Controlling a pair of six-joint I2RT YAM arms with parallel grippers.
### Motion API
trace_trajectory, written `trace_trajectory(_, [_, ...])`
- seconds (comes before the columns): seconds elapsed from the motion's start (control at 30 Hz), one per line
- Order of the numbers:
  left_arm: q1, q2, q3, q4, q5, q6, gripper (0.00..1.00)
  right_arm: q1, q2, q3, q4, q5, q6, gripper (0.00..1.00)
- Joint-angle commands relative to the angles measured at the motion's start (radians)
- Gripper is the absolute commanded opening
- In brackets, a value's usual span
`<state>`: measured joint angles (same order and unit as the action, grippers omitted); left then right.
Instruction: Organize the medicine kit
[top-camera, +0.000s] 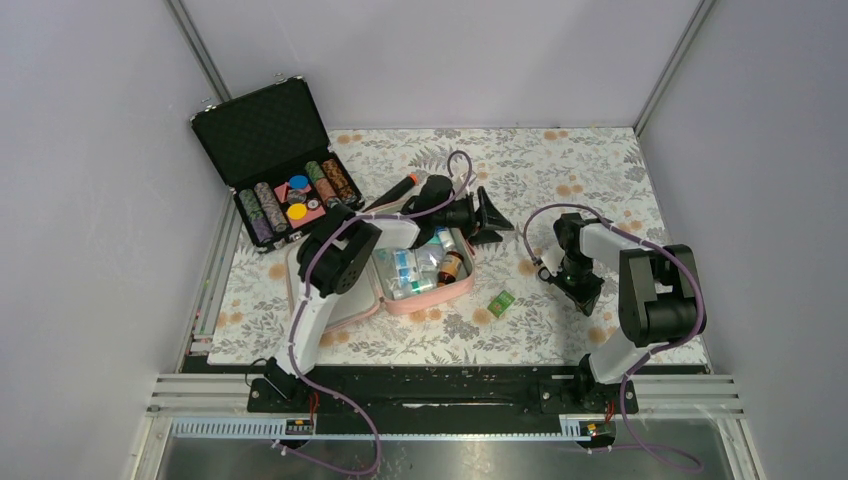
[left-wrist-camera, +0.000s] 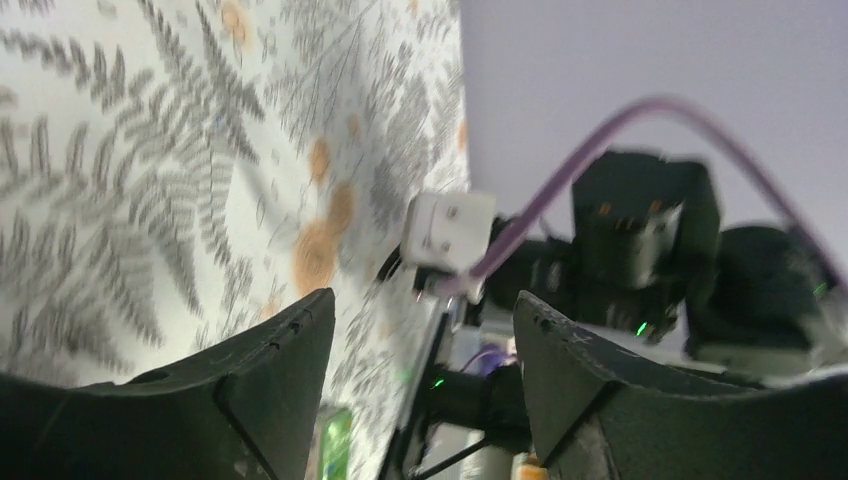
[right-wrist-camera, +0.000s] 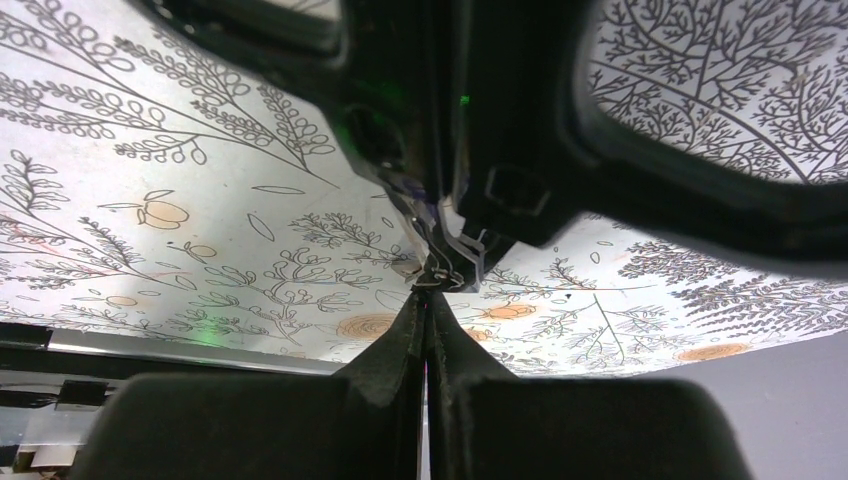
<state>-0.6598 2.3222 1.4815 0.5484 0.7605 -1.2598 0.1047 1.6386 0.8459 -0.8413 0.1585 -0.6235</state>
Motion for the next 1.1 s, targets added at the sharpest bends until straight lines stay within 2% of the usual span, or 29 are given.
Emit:
trace_trajectory(0.0, [-0.014,-0.202,-0.144,-0.053,-0.036,0.349,0.67,0.003,0.000,-0.003,-0.023,-0.042,-0.008,0.00])
trace_trajectory(0.1, [-0.043,-0.265,-0.214,-0.077,-0.074,0.565,0.67,0.003,0.008,0.006,-0.028,-0.045,-0.009,0.00])
trace_trajectory(0.17, [-0.067,-0.284,-0.243,-0.082,-0.096,0.639,0.66,0.005,0.016,0.018,-0.034,-0.047,-0.007,0.00])
trace_trajectory(0.37, [-0.144,-0.255,-0.240,-0.070,-0.160,0.751,0.60,0.003,0.038,0.046,-0.048,-0.055,0.010,0.00])
trace_trajectory(0.53, [-0.179,-0.171,-0.172,-0.049,-0.184,0.686,0.58,0.003,0.038,0.046,-0.047,-0.054,0.010,0.00])
trace_trajectory(0.83, [-0.244,-0.072,-0.134,0.087,-0.253,0.568,0.58,0.005,0.041,0.049,-0.049,-0.053,0.015,0.00])
trace_trajectory(1.07, [-0.262,0.001,-0.101,0.191,-0.245,0.543,0.50,0.004,0.048,0.055,-0.054,-0.051,0.023,0.00])
